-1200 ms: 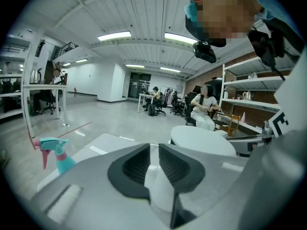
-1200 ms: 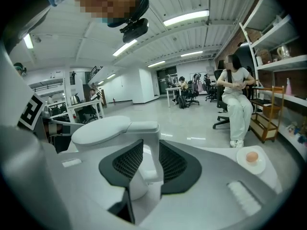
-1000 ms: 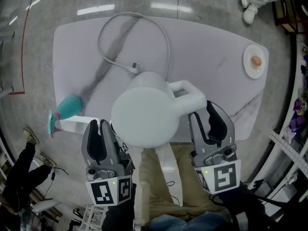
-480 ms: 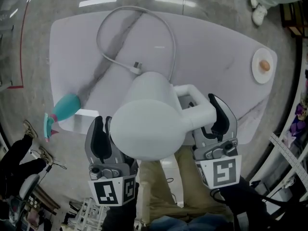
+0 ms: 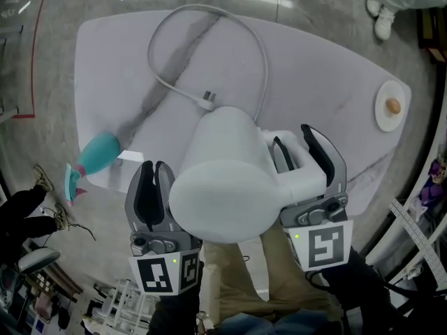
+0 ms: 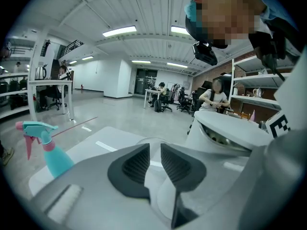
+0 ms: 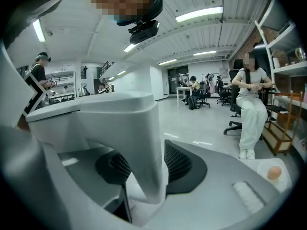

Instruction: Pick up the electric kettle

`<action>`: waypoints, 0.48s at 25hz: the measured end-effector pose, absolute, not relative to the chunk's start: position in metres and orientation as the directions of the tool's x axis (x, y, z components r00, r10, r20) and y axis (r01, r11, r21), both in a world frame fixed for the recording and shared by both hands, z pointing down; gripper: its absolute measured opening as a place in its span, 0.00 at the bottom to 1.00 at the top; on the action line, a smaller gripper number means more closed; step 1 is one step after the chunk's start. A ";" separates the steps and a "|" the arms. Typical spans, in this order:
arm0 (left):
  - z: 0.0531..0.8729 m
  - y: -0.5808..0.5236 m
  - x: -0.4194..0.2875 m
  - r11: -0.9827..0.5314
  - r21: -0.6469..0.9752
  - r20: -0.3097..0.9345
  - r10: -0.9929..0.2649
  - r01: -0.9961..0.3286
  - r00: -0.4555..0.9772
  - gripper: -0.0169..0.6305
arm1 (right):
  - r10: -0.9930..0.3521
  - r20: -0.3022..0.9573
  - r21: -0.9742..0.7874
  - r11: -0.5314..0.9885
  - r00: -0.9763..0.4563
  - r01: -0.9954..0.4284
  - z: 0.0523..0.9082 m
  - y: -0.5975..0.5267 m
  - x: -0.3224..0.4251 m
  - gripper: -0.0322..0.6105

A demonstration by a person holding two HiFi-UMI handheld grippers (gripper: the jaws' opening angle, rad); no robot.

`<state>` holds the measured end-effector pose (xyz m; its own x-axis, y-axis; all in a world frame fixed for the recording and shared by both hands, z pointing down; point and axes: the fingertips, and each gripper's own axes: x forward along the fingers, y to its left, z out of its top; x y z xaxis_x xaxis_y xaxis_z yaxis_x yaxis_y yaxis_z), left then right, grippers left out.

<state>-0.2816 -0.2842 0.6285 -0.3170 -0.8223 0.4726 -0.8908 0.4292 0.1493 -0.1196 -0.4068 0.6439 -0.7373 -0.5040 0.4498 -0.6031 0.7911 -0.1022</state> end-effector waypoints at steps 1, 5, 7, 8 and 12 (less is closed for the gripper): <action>0.629 -0.285 -0.282 0.428 0.154 0.468 -0.825 -0.890 -0.316 0.14 | -0.504 0.448 -0.104 0.791 -0.738 -0.603 0.644 -0.408 -0.122 0.35; 0.631 -0.292 -0.280 0.392 0.196 0.435 -0.856 -0.899 -0.279 0.10 | -0.499 0.436 -0.098 0.801 -0.749 -0.591 0.644 -0.410 -0.128 0.29; 0.630 -0.295 -0.276 0.365 0.226 0.417 -0.874 -0.903 -0.249 0.03 | -0.497 0.439 -0.091 0.805 -0.749 -0.587 0.644 -0.411 -0.127 0.25; 0.630 -0.297 -0.275 0.354 0.239 0.410 -0.881 -0.904 -0.237 0.03 | -0.493 0.444 -0.089 0.806 -0.748 -0.584 0.644 -0.411 -0.127 0.19; 0.624 -0.300 -0.272 0.338 0.257 0.392 -0.893 -0.905 -0.222 0.03 | -0.477 0.462 -0.097 0.811 -0.748 -0.577 0.644 -0.409 -0.122 0.19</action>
